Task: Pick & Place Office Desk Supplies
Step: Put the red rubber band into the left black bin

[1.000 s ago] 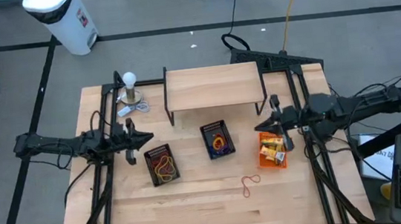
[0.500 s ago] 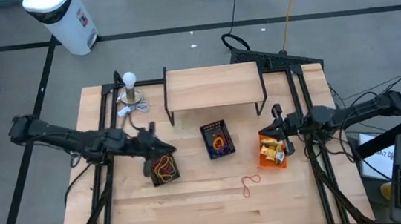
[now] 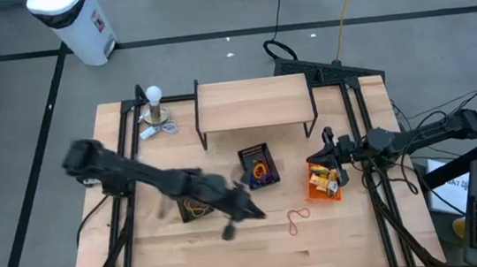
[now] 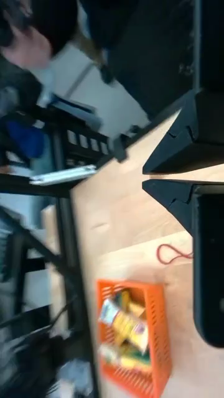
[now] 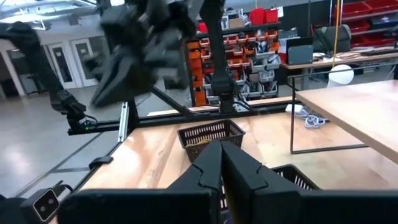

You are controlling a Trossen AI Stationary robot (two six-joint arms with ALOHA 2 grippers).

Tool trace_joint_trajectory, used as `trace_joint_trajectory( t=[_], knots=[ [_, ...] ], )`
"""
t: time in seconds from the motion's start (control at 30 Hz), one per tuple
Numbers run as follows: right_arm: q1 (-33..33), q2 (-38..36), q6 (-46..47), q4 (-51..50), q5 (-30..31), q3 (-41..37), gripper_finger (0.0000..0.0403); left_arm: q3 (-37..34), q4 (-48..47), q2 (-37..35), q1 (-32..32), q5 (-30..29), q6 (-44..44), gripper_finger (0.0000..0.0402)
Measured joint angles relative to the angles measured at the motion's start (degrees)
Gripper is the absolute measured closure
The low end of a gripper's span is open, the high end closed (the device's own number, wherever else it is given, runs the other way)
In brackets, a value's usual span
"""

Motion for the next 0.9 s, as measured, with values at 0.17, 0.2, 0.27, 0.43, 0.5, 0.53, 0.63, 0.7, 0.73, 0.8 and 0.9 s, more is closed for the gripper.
trace_joint_trajectory(
  t=[0.17, 0.2, 0.27, 0.43, 0.5, 0.53, 0.63, 0.7, 0.73, 0.8, 0.9],
  knots=[
    [0.0, 0.0, 2.4, -0.6, -0.2, 0.0, 0.0403, 12.2, -7.0, 13.0, 0.9, 2.3, 1.9, 0.0343],
    [0.0, 0.0, 2.7, -0.8, -0.2, 0.0, 0.0403, 14.6, -8.8, 15.3, 1.1, 3.3, 2.9, 0.0329],
    [0.0, 0.0, 3.4, -1.6, -0.2, 0.0, 0.0403, 19.2, -11.8, 19.4, 1.3, 4.1, 6.0, 0.0297],
    [0.1, 0.0, 4.9, -3.2, -0.2, 0.0, 0.0403, 29.3, -20.8, 27.4, 1.0, -0.7, 18.3, 0.0217],
    [0.1, 0.0, 5.5, -3.8, -0.2, 0.0, 0.0403, 32.4, -23.5, 30.3, 1.0, -0.9, 20.6, 0.0193],
    [0.1, 0.0, 5.6, -4.1, -0.2, 0.0, 0.0403, 33.6, -24.5, 31.6, 1.0, -0.1, 21.2, 0.0184],
    [0.1, 0.0, 6.4, -3.9, -0.2, 0.0, 0.0403, 36.1, -26.3, 34.5, 1.5, 3.5, 22.7, 0.0165],
    [0.1, 0.1, 6.6, -3.9, -0.2, 0.0, 0.0403, 37.0, -26.7, 35.6, 1.8, 4.9, 24.0, 0.0159],
    [0.1, 0.1, 6.6, -4.0, -0.3, 0.0, 0.0403, 37.3, -26.9, 36.1, 1.9, 5.5, 24.6, 0.0159],
    [0.1, 0.1, 6.6, -4.1, -0.3, 0.0, 0.0403, 37.4, -26.5, 36.4, 2.4, 6.1, 25.2, 0.0158],
    [0.1, 0.1, 5.8, -4.0, -0.4, 0.0, 0.0403, 37.4, -25.7, 36.7, 3.4, 7.6, 25.3, 0.0158]
  ],
)
